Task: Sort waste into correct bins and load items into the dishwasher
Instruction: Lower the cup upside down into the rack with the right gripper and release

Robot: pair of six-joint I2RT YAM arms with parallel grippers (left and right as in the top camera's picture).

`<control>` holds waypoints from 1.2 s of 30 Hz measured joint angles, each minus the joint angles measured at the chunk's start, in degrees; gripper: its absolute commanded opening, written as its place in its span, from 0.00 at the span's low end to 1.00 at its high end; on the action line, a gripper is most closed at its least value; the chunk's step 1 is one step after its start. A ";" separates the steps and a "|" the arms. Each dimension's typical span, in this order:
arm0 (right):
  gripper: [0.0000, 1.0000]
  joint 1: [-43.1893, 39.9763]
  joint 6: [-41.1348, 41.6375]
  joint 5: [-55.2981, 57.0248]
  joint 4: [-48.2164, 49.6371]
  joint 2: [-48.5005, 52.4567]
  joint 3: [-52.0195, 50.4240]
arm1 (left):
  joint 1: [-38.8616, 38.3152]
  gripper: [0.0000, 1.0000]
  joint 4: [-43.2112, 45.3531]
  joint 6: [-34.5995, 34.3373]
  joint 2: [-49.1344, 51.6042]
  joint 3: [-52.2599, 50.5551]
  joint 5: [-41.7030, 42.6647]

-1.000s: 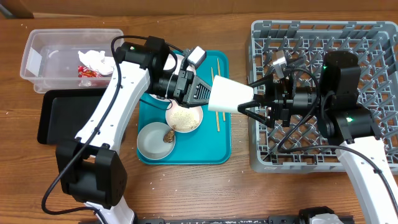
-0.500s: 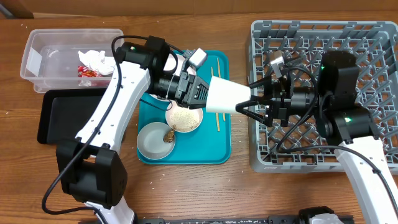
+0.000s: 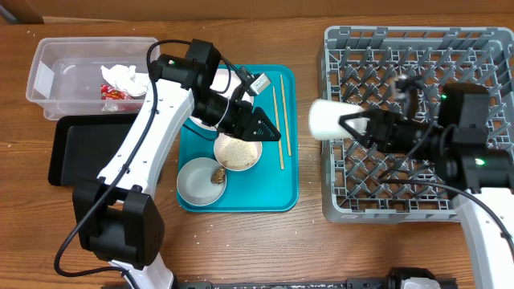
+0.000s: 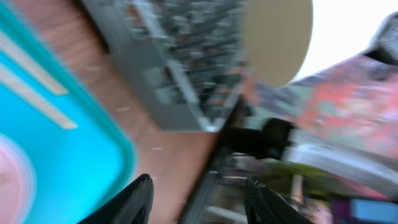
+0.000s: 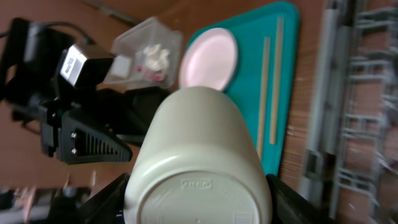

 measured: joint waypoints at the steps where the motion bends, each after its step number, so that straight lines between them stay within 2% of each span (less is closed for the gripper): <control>1: 0.31 -0.46 0.13 2.27 -2.34 -0.31 0.66 | 0.00 0.50 0.96 -1.14 0.00 0.00 -2.67; 7: 0.31 -0.79 2.75 21.88 -18.45 -1.03 5.88 | 0.00 0.51 3.61 -7.58 0.00 0.00 -18.64; 12: 0.31 -0.79 5.84 36.39 -26.36 -0.63 6.23 | 0.00 0.51 4.02 -11.13 0.00 0.02 -28.87; 18: 0.28 0.09 7.15 44.76 -26.60 5.11 6.23 | 0.00 0.51 4.50 -13.68 0.00 0.00 -35.36; 27: 0.30 9.55 10.14 51.17 -24.68 14.67 6.23 | 0.00 0.52 4.48 -14.58 0.00 0.00 -38.05; 29: 0.37 10.82 10.86 52.09 -24.70 15.47 6.25 | 0.00 0.52 4.46 -14.60 0.00 0.00 -38.25; 30: 0.45 11.23 11.13 52.46 -24.68 15.74 6.25 | 0.00 0.51 4.48 -14.60 0.00 0.00 -38.32; 33: 0.77 11.32 11.85 53.27 -24.85 15.96 6.23 | 0.00 0.55 4.48 -14.75 0.00 0.00 -38.42; 36: 0.90 11.30 12.46 53.79 -24.85 16.04 6.25 | 0.00 0.58 4.46 -14.80 0.00 0.02 -38.42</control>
